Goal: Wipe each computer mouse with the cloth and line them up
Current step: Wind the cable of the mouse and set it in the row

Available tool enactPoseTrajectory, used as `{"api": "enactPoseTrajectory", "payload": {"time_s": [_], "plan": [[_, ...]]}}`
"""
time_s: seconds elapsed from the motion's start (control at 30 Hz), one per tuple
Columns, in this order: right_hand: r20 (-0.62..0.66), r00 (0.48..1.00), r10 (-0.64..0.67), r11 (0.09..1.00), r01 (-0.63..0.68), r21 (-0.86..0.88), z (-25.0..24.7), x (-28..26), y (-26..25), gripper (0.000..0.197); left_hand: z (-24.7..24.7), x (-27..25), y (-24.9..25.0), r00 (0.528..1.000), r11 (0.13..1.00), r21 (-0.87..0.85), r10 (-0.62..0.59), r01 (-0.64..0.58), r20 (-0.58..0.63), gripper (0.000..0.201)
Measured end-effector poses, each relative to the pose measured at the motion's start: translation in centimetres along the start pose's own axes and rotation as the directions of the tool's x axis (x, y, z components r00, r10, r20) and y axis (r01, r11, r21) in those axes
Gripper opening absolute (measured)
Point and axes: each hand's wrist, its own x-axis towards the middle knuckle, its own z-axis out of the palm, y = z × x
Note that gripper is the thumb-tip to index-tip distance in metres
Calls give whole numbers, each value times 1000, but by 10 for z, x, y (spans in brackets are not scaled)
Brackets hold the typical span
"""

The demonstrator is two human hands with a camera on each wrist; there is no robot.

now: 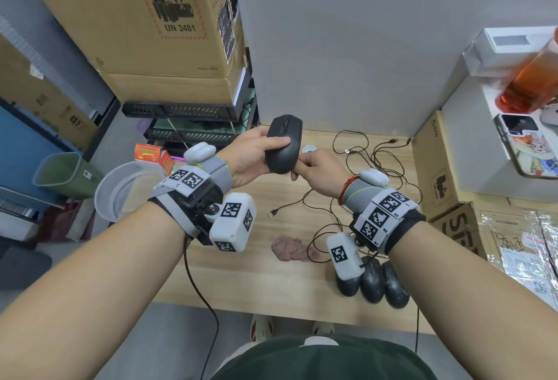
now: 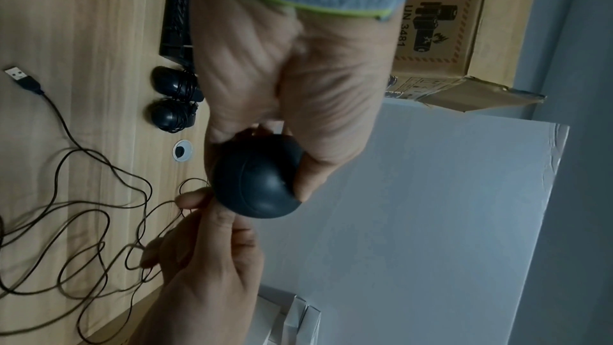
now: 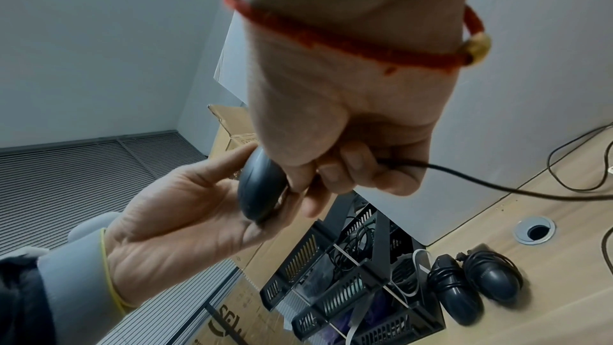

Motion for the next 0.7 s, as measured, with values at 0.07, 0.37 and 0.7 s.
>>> {"api": "enactPoseTrajectory", "payload": {"time_s": [0.07,0.37,0.7], "plan": [[18,1000,-12,999,12,31,-2,-2,2,35,-4,2,-3,996,1000,7,9,-9,-86,34],[77,997,-10,998,5,59,-24,-6,3,28,-24,7,-10,973,966,257,54,6,-225,48],[-40,997,-69,986,74,147,-67,-7,-20,21,-25,6,-21,998,708,704,-27,58,-54,43]]}}
